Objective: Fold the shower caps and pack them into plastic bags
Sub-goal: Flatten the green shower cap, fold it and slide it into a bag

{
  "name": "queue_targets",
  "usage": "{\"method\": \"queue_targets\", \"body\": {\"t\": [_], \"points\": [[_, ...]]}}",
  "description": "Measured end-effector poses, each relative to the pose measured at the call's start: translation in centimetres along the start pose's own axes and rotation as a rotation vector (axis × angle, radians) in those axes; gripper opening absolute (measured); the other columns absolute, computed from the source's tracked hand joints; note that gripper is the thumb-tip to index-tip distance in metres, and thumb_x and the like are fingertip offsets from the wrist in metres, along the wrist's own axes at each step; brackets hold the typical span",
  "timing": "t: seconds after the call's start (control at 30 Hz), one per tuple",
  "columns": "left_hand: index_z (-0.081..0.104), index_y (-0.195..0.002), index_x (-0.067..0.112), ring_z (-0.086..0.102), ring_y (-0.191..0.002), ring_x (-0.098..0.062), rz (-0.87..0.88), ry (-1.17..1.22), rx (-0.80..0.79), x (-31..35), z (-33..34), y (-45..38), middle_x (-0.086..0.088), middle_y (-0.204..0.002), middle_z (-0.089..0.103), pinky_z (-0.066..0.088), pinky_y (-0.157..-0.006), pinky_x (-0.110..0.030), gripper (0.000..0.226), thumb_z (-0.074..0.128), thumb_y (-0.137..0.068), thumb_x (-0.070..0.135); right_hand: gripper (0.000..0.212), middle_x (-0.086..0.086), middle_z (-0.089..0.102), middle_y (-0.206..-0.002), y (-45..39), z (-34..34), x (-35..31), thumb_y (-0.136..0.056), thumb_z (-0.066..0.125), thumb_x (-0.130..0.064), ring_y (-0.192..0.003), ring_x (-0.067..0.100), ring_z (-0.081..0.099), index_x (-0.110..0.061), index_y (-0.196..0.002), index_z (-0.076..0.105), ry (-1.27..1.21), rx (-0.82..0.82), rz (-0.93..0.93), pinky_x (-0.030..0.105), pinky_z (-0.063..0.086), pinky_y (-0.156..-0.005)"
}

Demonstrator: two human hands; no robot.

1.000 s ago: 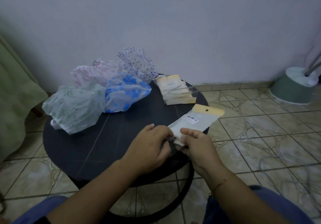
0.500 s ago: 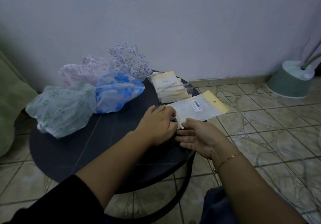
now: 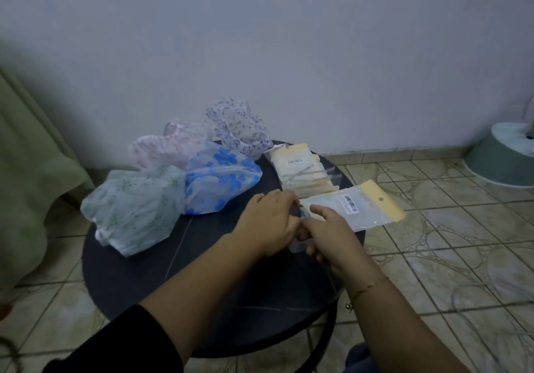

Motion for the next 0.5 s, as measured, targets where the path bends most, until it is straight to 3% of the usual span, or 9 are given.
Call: {"method": "queue_targets", "body": {"t": [0.17,0.37,0.43,0.5], "points": [[0.048,-0.125,0.021,0.047,-0.116,-0.017,-0.066,-0.049,0.088,-2.4,-3.6,0.2,0.000,-0.127,0.055,0.028,-0.097,-0.031,0.055,0.029,-0.076,0.035,0.042,0.008,0.060,-0.078,-1.2,3.2,-2.7,-0.093,0.052,-0.020,-0.049,0.014,0.045,-0.019,-0.134,0.043,0.014,-0.037,-0.030,0.013,0.028,-0.030],[0.050,-0.125,0.021,0.044,-0.122,-0.013,-0.214,-0.137,0.257,-7.8,-7.6,3.4,0.004,-0.131,0.053,0.022,-0.096,-0.030,0.058,0.025,-0.075,0.035,0.031,0.010,0.063,-0.089,-1.4,9.7,-5.7,-0.093,0.051,-0.016,-0.051,0.012,0.047,-0.012,-0.124,0.051,0.135,-0.167,-0.138,0.013,0.031,-0.031],[0.054,-0.121,0.023,0.046,-0.121,-0.014,-0.257,-0.183,0.354,-9.3,-9.2,5.1,0.006,-0.129,0.054,0.023,-0.089,-0.031,0.061,0.020,-0.072,0.039,0.032,0.010,0.064,-0.101,-1.5,12.2,-6.2,-0.091,0.054,-0.018,-0.061,0.015,0.053,-0.013,-0.123,0.053,0.188,-0.185,-0.196,0.015,0.039,-0.042],[0.056,-0.119,0.024,0.043,-0.124,-0.014,-0.335,-0.202,0.432,-11.0,-10.5,7.0,0.006,-0.134,0.051,0.022,-0.087,-0.032,0.060,0.023,-0.072,0.038,0.036,0.006,0.060,-0.117,-1.5,14.7,-6.5,-0.089,0.057,-0.021,-0.083,0.018,0.058,-0.016,-0.124,0.054,0.251,-0.200,-0.254,0.021,0.044,-0.062]]}}
Point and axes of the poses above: each hand's wrist, its own y-axis away from the middle knuckle, its own z-axis out of the palm, x = y × z, the point moved 5 cm from there along -y, towards the middle knuckle
